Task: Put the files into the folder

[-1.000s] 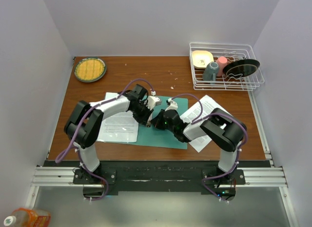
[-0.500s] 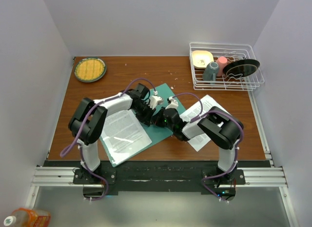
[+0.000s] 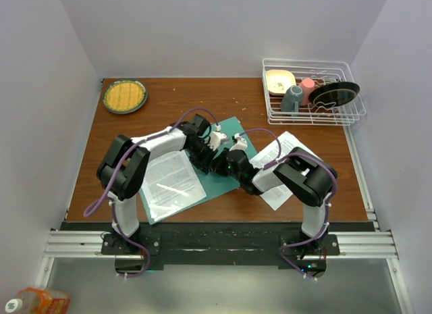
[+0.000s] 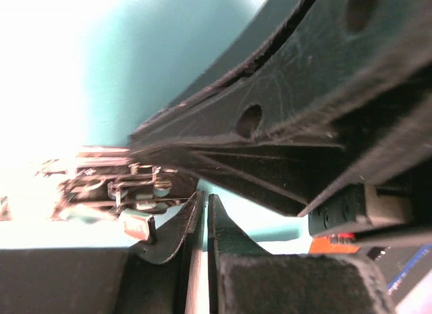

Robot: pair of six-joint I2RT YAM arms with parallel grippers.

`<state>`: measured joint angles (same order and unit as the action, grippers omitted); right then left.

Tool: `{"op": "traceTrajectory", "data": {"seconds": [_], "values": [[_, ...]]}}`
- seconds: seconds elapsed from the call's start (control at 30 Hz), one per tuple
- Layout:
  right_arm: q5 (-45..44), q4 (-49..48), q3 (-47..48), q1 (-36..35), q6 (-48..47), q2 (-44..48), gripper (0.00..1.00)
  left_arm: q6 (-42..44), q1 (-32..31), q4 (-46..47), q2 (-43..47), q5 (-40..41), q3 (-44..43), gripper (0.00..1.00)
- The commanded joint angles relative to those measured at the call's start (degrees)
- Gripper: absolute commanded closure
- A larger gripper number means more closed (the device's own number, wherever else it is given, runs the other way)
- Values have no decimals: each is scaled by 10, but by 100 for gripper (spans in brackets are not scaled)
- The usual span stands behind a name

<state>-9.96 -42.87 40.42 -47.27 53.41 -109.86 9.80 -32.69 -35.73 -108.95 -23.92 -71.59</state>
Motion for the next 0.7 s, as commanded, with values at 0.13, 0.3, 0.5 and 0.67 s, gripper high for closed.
{"op": "traceTrajectory", "data": {"seconds": [0.13, 0.3, 0.5, 0.67], "values": [[34, 199, -32, -17, -14, -53, 100, 29, 13, 12, 142, 94, -87, 76], [31, 208, -27, -16, -16, -50, 100, 28, 18, 6, 169, 114, -79, 71], [22, 220, -26, -17, -23, -38, 100, 37, 68, 12, 156, 138, -21, 70], [10, 234, -28, -17, -30, -14, 100, 72, 112, 16, 142, 162, 21, 71]]}}
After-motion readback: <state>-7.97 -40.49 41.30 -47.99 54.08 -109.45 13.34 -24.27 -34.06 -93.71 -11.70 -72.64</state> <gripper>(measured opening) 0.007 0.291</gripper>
